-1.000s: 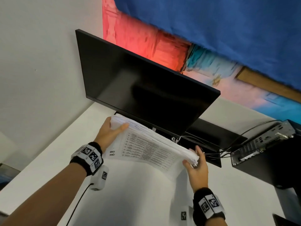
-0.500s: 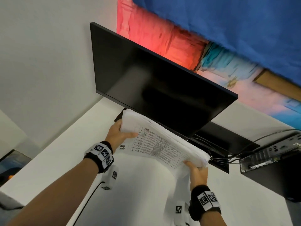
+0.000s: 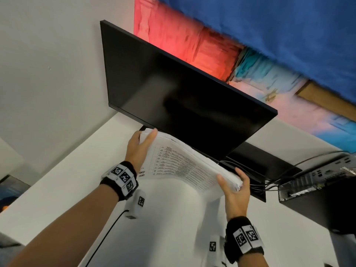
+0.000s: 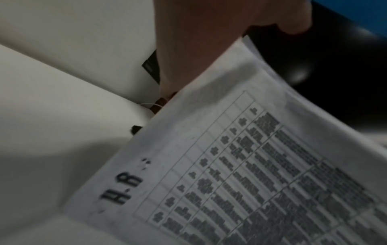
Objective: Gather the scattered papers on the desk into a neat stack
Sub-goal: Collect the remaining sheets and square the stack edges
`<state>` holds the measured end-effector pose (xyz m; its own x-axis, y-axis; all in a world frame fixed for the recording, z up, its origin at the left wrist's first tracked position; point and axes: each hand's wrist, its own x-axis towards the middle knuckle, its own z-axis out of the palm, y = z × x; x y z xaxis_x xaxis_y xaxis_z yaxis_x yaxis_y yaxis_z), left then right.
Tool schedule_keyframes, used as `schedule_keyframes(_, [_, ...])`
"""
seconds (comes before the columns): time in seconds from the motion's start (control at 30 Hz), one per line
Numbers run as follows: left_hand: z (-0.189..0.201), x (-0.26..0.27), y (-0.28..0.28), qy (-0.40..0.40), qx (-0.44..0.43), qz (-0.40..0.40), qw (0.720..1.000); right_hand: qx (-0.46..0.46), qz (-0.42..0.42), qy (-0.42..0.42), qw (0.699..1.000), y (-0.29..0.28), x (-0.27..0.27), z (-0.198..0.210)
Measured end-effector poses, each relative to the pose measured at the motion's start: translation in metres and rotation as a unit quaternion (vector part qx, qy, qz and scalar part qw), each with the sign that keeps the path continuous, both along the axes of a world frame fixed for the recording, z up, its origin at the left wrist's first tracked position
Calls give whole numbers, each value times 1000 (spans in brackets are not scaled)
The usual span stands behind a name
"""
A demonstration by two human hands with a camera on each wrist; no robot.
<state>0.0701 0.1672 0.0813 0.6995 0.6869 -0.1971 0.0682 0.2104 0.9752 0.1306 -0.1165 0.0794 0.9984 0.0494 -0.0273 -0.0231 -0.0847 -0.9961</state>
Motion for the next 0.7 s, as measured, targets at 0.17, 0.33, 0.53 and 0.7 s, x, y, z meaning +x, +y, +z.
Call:
schedule_keyframes(0.17, [14,22,-3,-12,42,79,996,34,-81,-15,996,13,7,8])
schedule_keyframes(0.33, [8,28,1,7,42,85,995,4,-77,-17,997,11,16,2])
schedule_keyframes(0.53, [10,23,4,36,10,15,999,12,-35,-13,999,7,16,8])
schedule_keyframes(0.7, [-1,16,8,32,25,-55,998,-104,91,-51,989,0,17,4])
